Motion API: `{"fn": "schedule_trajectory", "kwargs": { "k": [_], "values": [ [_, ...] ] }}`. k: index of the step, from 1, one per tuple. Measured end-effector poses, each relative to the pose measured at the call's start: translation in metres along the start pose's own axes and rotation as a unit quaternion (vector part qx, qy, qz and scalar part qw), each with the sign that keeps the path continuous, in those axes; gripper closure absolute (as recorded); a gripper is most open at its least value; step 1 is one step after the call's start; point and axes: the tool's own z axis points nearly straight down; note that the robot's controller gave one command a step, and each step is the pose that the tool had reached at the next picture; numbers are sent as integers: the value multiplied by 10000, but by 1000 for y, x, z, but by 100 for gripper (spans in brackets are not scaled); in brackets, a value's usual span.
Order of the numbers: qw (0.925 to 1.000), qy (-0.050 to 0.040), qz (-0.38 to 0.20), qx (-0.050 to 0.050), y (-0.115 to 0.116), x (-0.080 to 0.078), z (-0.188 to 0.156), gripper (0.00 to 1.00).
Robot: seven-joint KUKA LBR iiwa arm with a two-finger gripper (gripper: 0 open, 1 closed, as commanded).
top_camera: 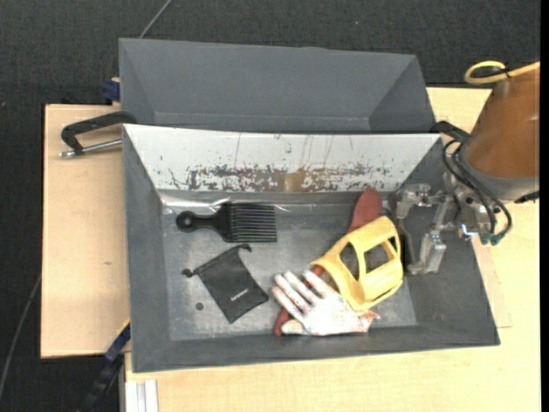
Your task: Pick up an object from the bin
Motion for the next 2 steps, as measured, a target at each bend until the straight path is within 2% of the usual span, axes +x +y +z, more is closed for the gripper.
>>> {"fn": "schedule_trajectory", "kwargs": {
  "k": [1, 2],
  "values": [
    [10000, -43, -11, 8, 1, -2, -5, 0],
    [9990, -42, -439, 10, 3, 13, -5, 0]
  ]
}}
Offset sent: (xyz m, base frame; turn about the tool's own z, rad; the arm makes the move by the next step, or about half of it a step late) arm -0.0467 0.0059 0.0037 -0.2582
